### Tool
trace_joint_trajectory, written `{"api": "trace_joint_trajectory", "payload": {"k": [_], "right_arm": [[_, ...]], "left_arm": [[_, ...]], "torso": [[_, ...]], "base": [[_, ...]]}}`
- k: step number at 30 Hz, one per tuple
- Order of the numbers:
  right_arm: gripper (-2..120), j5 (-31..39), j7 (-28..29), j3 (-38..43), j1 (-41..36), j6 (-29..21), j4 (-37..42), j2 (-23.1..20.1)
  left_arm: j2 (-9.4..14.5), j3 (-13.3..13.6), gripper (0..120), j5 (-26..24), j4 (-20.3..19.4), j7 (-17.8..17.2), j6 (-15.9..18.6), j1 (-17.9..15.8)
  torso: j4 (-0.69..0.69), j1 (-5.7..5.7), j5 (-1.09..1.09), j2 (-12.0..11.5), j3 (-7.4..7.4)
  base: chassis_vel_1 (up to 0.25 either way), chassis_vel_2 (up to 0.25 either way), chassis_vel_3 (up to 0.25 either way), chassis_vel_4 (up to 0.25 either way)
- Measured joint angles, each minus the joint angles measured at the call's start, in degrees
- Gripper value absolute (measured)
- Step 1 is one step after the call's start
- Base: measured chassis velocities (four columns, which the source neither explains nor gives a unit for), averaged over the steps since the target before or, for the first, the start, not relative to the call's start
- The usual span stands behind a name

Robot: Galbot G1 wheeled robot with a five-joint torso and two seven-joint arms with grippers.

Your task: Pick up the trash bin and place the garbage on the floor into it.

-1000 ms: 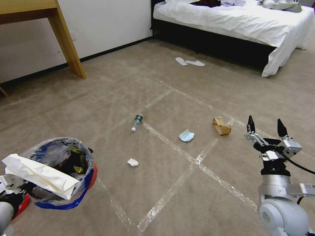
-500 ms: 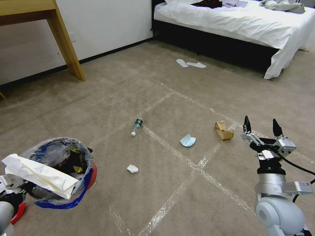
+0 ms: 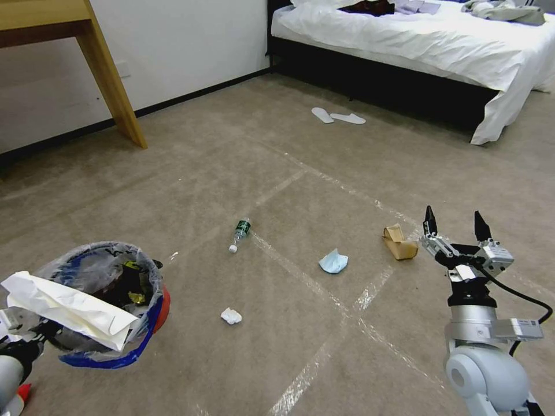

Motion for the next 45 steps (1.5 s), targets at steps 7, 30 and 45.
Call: {"api": "trace_joint_trajectory", "payload": {"k": [7, 30, 45], "right_arm": [[100, -0.09, 0.19, -0.5, 0.34, 0.13, -0.16, 0.1], [100, 0.1, 0.53, -2.6, 2.47, -0.93, -1.26, -2.74], [100, 15.94, 12.33, -36.13, 31.81, -19.78, -2.93, -17.89]], "left_arm": [[-0.37, 0.21, 0, 0.18, -0.56, 0.02, -0.06, 0.02], [-0.32, 0.09, 0, 0.22, -0.11, -0.01, -0.09, -0.09], [-2.19, 0.3, 0, 1.66, 0.45, -0.02, -0.16, -0.38]], "torso": [[0.01, 0.0, 0.01, 0.0, 0.0], [-0.01, 0.0, 0.01, 0.0, -0.01], [0.01, 0.0, 0.0, 0.0, 0.01]], "base": [[-0.075, 0.08, 0.085, -0.08], [-0.011, 0.007, 0.01, -0.009], [0.0, 0.0, 0.0, 0.0]]}}
